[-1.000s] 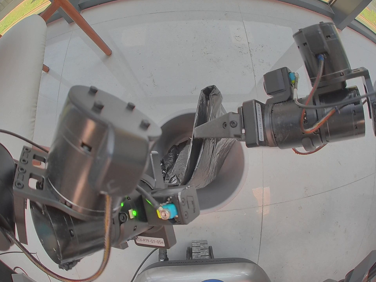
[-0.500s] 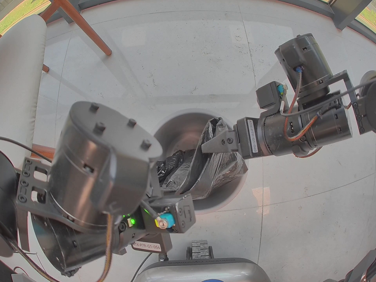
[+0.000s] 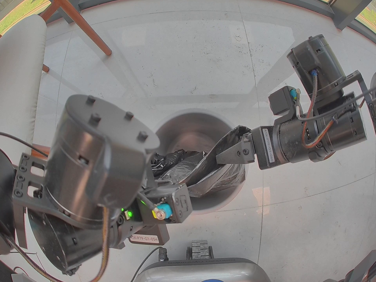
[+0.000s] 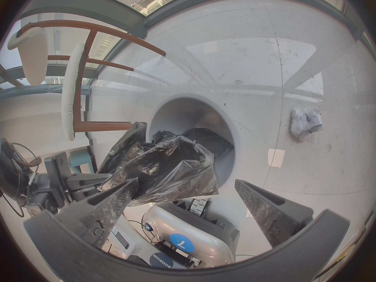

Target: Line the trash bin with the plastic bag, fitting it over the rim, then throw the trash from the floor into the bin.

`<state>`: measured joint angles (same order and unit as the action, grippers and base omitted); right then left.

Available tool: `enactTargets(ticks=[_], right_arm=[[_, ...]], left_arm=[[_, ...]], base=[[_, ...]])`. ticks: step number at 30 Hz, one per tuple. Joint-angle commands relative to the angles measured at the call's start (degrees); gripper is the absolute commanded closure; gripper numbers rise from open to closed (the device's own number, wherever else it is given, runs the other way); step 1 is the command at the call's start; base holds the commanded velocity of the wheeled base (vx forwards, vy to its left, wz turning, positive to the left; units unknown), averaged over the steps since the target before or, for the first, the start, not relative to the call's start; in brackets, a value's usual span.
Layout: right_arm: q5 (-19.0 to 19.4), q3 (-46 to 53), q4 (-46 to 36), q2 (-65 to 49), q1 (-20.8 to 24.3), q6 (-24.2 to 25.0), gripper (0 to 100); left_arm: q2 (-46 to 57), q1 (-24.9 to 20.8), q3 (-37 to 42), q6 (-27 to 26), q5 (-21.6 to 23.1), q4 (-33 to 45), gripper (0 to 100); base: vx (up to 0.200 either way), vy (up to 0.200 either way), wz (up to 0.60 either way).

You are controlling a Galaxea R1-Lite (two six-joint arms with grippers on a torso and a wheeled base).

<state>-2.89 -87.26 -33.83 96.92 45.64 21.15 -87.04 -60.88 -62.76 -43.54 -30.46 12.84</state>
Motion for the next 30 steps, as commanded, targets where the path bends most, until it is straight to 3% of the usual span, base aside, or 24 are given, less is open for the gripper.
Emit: enactTargets(ticks=[1,5,11,25,26,30], right_arm=[[-0.63,0.51,-0.01,-0.32,0.15,0.03,0],[-2.38,-0.28,0.08,1.52,0.76,0.03,0],[-2.56,-0.54,-0.1,0.99,0.85,-0.06,0],[-2.74,-0.81,0.52,0.2,1.2,-0.14,0],[-2.74,-0.81,0.52,0.2,1.2,-0.23,100],[-3.53,-1.51,0.52,0.29,1.03,-2.78,100]], left_arm=[[0.03,-0.03,-0.44,0.04,-0.12,0.0,100],[0.12,-0.03,-0.79,1.45,-0.39,0.0,100],[0.29,-0.03,-0.96,3.73,-4.6,0.0,100],[0.38,-0.03,-0.96,5.31,-5.66,0.0,100],[0.38,-0.03,-0.96,5.31,-5.66,0.0,100],[0.2,-0.12,-0.96,5.22,-5.66,0.0,100]], base=[[0.0,0.0,0.0],[0.0,0.0,0.0],[0.0,0.0,0.0],[0.0,0.0,0.0],[0.0,0.0,0.0],[0.0,0.0,0.0]])
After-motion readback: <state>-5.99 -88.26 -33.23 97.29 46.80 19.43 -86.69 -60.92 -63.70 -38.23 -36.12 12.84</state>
